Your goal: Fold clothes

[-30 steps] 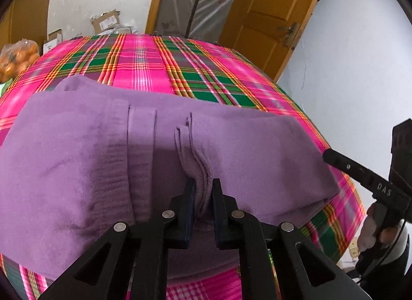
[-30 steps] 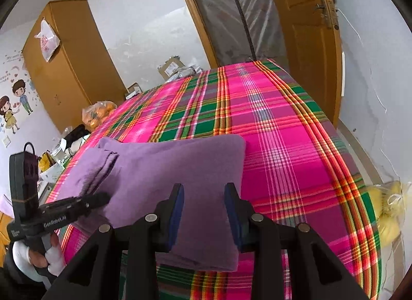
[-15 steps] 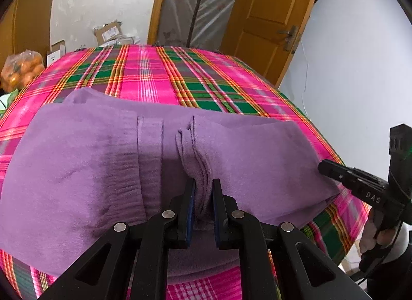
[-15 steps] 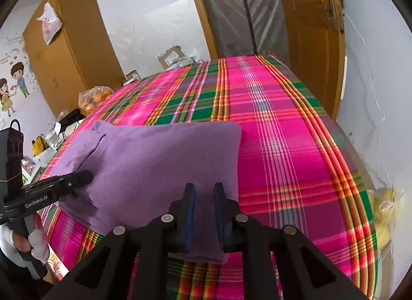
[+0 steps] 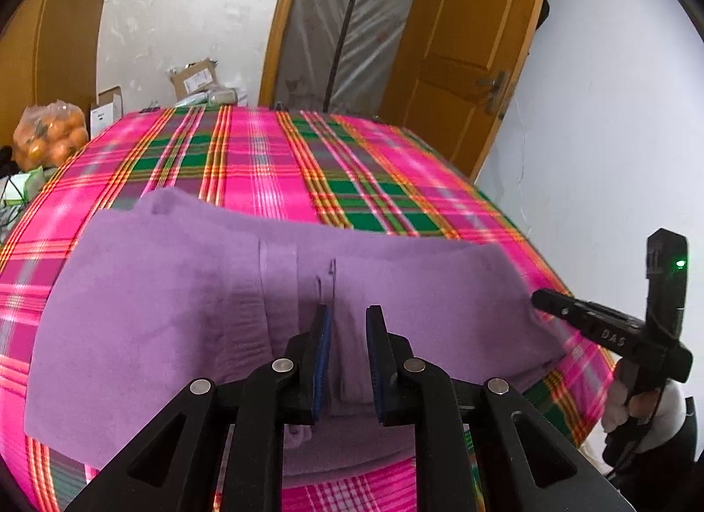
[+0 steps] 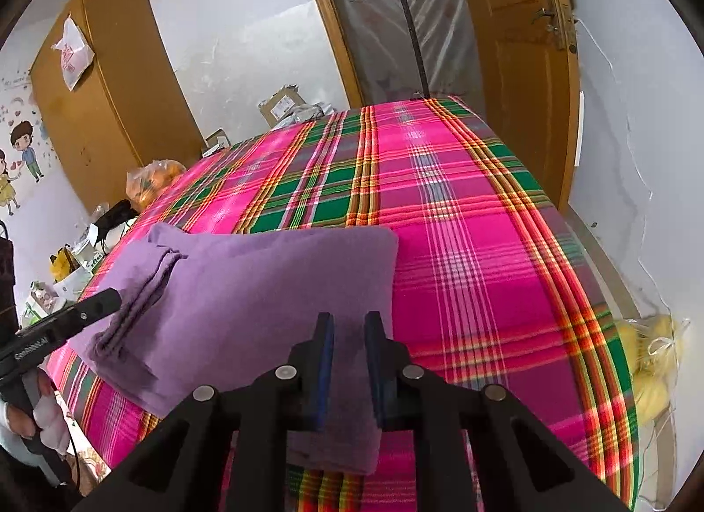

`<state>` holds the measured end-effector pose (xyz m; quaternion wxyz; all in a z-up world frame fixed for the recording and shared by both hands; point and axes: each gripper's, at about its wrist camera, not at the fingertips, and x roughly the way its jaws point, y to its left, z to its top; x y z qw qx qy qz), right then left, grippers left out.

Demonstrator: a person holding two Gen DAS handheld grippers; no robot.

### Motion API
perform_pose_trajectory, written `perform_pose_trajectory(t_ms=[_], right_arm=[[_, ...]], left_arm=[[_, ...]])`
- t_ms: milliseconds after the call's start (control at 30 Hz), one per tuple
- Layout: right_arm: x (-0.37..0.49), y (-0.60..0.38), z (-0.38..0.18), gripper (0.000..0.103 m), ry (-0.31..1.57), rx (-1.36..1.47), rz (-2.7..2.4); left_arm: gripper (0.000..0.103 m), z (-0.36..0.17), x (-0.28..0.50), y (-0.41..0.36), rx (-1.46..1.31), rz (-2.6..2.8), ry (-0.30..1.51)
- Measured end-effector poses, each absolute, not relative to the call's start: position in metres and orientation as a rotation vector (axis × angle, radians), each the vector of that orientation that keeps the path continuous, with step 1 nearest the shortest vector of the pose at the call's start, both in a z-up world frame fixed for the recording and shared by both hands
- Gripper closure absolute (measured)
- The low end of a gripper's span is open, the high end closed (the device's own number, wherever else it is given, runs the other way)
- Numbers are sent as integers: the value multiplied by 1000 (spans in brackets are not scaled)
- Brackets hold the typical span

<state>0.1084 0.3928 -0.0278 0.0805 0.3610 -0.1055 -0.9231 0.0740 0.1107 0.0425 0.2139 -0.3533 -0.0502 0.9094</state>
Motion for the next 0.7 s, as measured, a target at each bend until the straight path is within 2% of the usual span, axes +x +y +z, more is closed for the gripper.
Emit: perform_pose_trajectory(t_ms=[200, 400, 533, 700], right_arm=[[100, 393, -41, 89, -318, 1165, -2726], [93, 400, -31, 89, -340, 1140, -2755], [71, 397, -22, 89, -332, 1116, -2756], [33, 398, -32, 89, -332, 1195, -2743]], left_arm=[[85, 18, 67, 123, -1103, 2440, -77], [85, 29, 57, 130, -1051, 2452, -40], [84, 33, 37, 149, -1015, 2461, 5], [84, 16, 8, 161, -1105, 2440, -3]])
